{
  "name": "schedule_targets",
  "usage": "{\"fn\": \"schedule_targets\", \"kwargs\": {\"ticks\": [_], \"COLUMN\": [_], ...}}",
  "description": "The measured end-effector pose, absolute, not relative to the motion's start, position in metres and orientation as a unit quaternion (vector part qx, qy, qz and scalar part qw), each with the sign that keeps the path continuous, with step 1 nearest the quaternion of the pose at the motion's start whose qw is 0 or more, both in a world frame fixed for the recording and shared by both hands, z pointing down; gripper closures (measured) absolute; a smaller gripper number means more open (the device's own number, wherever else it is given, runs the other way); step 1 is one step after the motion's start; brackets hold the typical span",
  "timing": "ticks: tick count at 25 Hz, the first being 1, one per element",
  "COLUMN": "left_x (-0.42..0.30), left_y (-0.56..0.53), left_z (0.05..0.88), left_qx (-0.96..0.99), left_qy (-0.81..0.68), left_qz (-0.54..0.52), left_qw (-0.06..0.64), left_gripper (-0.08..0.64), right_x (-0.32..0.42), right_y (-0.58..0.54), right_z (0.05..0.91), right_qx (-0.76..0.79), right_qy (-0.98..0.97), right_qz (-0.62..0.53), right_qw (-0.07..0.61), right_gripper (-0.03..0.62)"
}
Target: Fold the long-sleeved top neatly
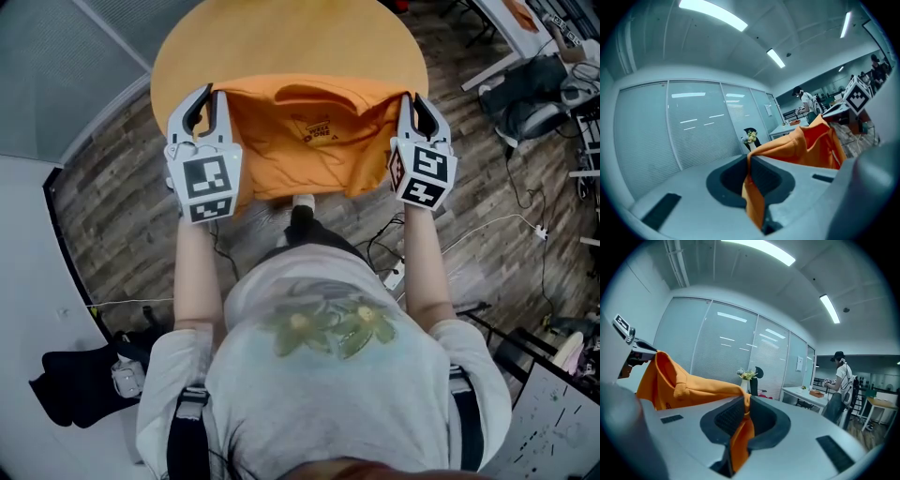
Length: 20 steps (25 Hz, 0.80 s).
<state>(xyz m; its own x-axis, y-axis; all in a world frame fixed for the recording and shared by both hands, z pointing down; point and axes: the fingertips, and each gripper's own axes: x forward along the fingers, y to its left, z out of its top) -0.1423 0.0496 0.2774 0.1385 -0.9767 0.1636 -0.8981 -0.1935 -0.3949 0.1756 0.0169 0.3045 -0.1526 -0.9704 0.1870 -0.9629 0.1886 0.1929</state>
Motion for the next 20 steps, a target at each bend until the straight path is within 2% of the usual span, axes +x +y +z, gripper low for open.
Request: {"fn": "schedule_targets", "kwargs": {"ticks": [20], "left_x": [-0.148], "left_y": [-0.115], "left_z": [0.390], "left_qx": [-0.740], "left_qy": [0.614], "left_qz": [-0.273], "left_qw": [-0.003], "left_gripper": [0.534], "right_x": [0.169], "right_y": [-0.157], "right_z": [0.418], "right_qx": [0.594], "right_qy": [-0.766], "right_qz": [0.052], "right_qw": [0.240], "right_gripper": [0.543]}}
